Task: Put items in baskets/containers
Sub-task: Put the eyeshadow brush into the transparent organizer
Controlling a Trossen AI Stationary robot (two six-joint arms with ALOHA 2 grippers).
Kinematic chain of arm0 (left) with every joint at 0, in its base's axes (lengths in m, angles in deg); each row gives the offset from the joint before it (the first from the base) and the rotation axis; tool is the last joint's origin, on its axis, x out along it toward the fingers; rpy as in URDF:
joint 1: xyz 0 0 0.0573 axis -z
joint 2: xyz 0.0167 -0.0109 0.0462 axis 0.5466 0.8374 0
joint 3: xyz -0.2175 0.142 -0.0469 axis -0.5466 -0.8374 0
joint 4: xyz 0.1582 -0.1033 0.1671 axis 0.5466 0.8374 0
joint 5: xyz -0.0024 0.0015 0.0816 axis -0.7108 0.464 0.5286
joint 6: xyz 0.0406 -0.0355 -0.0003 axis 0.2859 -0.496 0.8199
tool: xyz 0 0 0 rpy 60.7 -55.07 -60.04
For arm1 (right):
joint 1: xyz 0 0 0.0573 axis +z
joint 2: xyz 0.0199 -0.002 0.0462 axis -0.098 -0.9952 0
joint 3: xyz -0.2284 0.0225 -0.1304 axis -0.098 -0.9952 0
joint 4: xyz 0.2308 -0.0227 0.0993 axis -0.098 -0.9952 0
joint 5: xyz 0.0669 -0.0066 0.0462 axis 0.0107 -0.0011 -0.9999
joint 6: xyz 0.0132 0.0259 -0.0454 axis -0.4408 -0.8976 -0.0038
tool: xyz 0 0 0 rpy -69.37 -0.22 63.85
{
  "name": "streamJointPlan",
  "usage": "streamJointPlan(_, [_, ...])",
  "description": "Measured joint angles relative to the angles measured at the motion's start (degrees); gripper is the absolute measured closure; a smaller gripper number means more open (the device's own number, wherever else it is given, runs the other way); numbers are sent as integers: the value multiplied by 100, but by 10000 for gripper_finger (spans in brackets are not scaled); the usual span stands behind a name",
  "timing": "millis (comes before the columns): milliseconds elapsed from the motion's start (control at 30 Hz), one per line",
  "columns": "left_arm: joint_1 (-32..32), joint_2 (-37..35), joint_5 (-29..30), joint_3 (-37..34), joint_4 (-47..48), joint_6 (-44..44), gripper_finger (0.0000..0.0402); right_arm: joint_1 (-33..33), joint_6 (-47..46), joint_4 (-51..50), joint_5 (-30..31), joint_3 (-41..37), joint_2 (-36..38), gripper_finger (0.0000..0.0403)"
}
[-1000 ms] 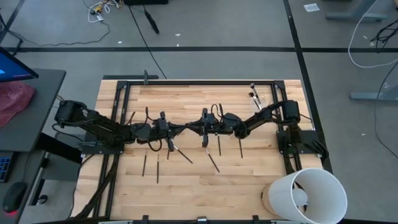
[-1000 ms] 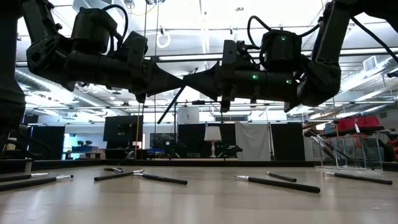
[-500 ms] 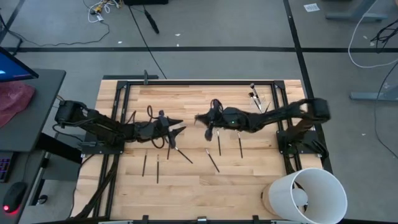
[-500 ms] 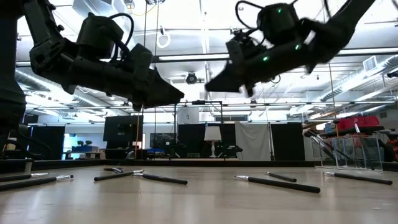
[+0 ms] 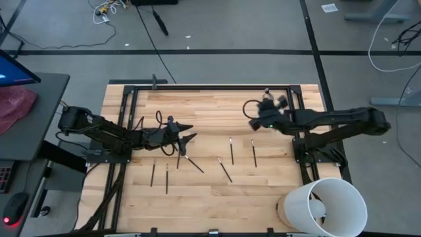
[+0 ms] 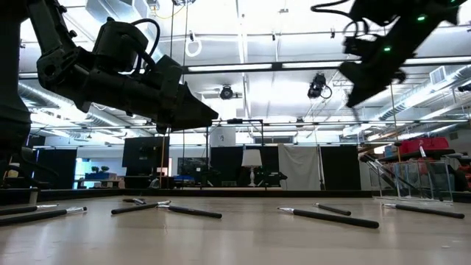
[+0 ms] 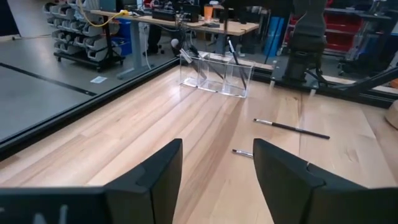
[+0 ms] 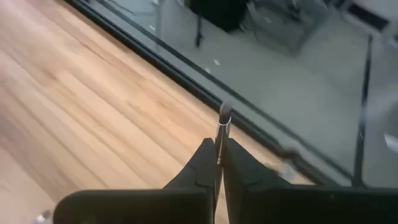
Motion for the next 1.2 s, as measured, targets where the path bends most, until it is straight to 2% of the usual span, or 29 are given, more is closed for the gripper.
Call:
streamJointPlan(267, [-14, 0, 0, 0, 0, 48, 214, 4, -1570, -1972, 119, -84, 681, 399])
streamJointPlan(500, [-152, 0, 11, 0, -3, 4, 214, -2, -2275, -1328, -24, -1216, 1046, 397])
streamJointPlan(633, [-188, 0, 13, -2, -4, -6, 214, -51, -2527, -944, -105, -1595, 1157, 396])
streamJointPlan(867, [-188, 0, 13, -2, -15, -11, 214, -401, -2638, -906, -272, -1700, 1213, 395])
streamJointPlan(1200, [-186, 0, 13, -4, -59, -17, 214, -695, -1876, -583, -663, -1700, 1211, 394])
